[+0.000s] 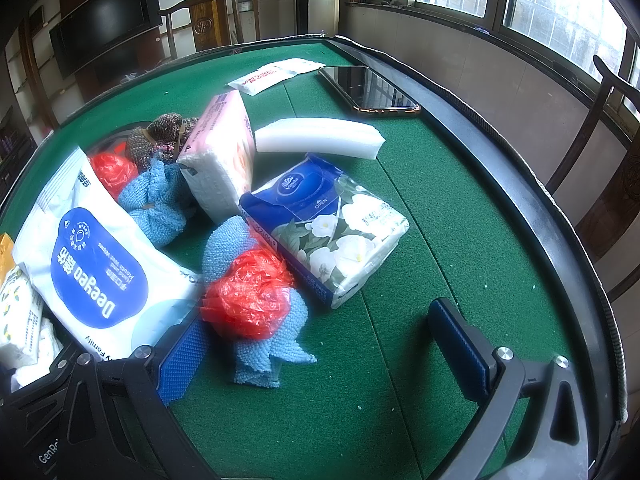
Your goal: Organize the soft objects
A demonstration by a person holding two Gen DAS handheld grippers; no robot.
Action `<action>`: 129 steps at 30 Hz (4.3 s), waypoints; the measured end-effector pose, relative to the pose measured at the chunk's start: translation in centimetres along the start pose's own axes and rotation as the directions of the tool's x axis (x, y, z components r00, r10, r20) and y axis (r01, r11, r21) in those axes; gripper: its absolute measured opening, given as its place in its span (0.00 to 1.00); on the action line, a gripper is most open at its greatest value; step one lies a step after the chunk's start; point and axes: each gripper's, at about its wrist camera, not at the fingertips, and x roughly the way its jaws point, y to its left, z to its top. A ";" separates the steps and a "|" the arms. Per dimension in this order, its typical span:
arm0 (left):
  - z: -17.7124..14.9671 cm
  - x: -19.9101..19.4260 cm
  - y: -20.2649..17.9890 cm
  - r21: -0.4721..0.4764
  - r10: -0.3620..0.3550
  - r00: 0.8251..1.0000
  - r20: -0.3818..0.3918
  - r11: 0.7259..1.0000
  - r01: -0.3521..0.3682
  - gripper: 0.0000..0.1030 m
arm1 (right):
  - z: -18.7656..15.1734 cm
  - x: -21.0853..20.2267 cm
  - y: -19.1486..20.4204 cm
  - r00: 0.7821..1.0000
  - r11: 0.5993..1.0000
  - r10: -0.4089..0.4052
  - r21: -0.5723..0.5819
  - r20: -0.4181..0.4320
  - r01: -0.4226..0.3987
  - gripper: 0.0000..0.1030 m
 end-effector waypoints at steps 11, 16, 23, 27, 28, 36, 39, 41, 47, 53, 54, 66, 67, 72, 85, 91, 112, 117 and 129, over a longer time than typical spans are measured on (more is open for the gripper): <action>0.0 0.0 0.0 0.000 0.000 1.000 0.000 1.000 0.000 1.00 | 0.0 0.0 0.0 1.000 1.000 0.000 0.000 0.000 0.000 0.99; 0.0 0.0 0.0 0.000 0.000 1.000 0.000 1.000 0.000 1.00 | 0.0 0.0 0.0 1.000 1.000 0.000 0.000 0.000 0.000 0.99; 0.0 0.0 0.0 0.000 0.000 1.000 0.000 1.000 0.000 1.00 | 0.0 0.0 0.0 1.000 1.000 0.000 0.000 0.000 0.000 0.99; 0.0 0.0 0.0 0.000 0.000 1.000 0.000 1.000 0.000 1.00 | 0.0 0.0 0.0 1.000 1.000 0.000 0.000 0.000 0.000 0.99; 0.0 0.0 0.0 0.000 0.000 1.000 0.000 1.000 0.000 1.00 | 0.0 0.0 0.0 1.000 1.000 0.000 0.000 0.000 0.000 0.99; 0.0 0.0 0.0 0.000 0.000 1.000 0.000 1.000 0.000 1.00 | 0.0 0.0 0.0 1.000 1.000 0.000 0.000 0.000 0.000 0.99; 0.0 0.0 0.0 0.000 0.000 1.000 0.000 1.000 0.000 1.00 | 0.0 0.0 0.0 1.000 1.000 0.000 0.000 0.000 0.000 0.99; 0.0 0.0 0.0 0.000 0.000 1.000 0.000 1.000 0.000 1.00 | 0.0 0.0 0.0 1.000 1.000 0.000 0.000 0.000 0.000 0.99; 0.0 0.0 0.0 0.000 0.000 1.000 0.000 1.000 0.000 1.00 | 0.0 0.0 0.0 1.000 1.000 0.000 0.000 0.000 0.000 0.99; 0.0 0.0 0.0 0.000 0.000 1.000 0.000 1.000 0.000 1.00 | 0.0 0.0 0.0 1.000 1.000 0.000 0.000 0.000 0.000 0.99; 0.0 0.0 0.0 0.000 0.000 1.000 0.000 1.000 0.000 1.00 | 0.0 0.0 0.0 1.000 1.000 0.000 0.000 0.000 0.000 0.99; 0.0 0.0 0.0 0.000 0.000 1.000 0.000 1.000 0.000 1.00 | 0.0 0.0 0.0 1.000 1.000 0.000 0.000 0.000 0.000 0.99; 0.0 0.0 0.0 0.000 0.000 1.000 0.000 1.000 0.000 1.00 | 0.0 0.0 0.0 1.000 1.000 0.000 0.000 0.000 0.000 0.99; 0.0 0.0 0.0 0.000 0.000 1.000 0.000 1.000 0.000 1.00 | 0.0 0.0 0.0 1.000 1.000 0.000 0.000 0.000 0.000 0.99; 0.0 0.0 0.0 0.000 0.000 1.000 0.000 1.000 0.000 1.00 | 0.0 0.0 0.0 1.000 1.000 0.000 0.000 0.000 0.000 0.99; 0.0 0.0 0.0 0.000 0.000 1.000 0.000 1.000 0.000 1.00 | 0.0 0.0 0.0 1.000 1.000 0.000 0.000 0.000 0.000 0.99; 0.0 0.0 0.0 0.000 0.000 1.000 0.000 1.000 0.000 1.00 | 0.0 0.0 0.0 1.000 1.000 -0.001 -0.002 0.000 0.001 0.99; 0.1 0.0 0.0 0.022 -0.015 1.000 -0.023 1.000 0.016 1.00 | 0.0 -0.1 -0.1 1.000 1.000 0.017 -0.015 -0.010 -0.017 0.99; -1.2 -2.2 -0.1 0.085 -0.091 0.993 -0.072 0.992 0.097 0.94 | 0.0 -0.8 0.1 0.990 0.988 0.034 -0.146 -0.134 -0.054 0.97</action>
